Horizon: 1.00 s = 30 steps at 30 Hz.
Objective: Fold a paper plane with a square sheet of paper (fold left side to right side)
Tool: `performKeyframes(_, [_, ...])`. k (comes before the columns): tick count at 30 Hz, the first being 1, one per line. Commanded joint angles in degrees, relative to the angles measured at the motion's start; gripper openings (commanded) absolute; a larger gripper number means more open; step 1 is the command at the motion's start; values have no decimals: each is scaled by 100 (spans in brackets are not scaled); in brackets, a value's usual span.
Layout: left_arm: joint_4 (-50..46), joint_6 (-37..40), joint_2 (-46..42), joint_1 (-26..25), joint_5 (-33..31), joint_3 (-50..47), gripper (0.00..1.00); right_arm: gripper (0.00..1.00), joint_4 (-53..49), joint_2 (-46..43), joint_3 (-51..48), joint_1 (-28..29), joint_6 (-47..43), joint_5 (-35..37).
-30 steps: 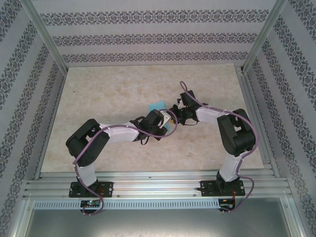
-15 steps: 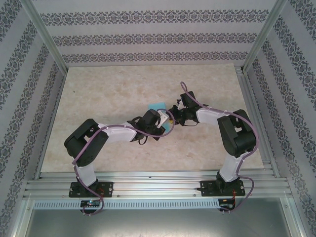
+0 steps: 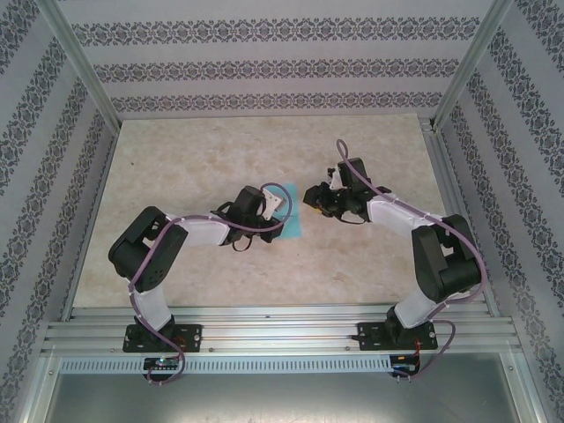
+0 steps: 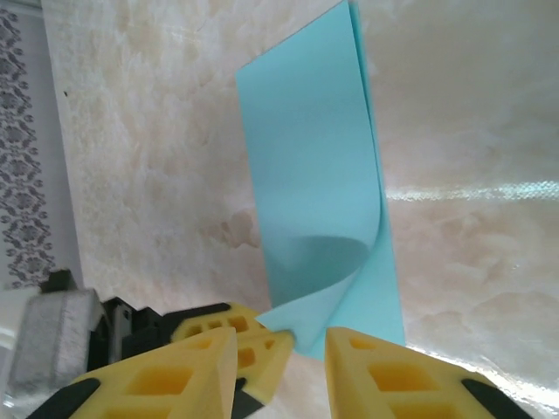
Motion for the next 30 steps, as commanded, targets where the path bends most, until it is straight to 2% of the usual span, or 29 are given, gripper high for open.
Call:
performKeyframes(1, [439, -237, -206, 160, 479, -59, 0, 27, -98, 77, -202, 151, -392, 23])
performKeyframes(10, [373, -308, -221, 405, 636, -85, 0, 10, 485, 603, -454, 592, -15, 78])
performKeyframes(30, [268, -333, -120, 621, 620, -56, 0, 7, -21, 1268, -269, 877, -216, 774])
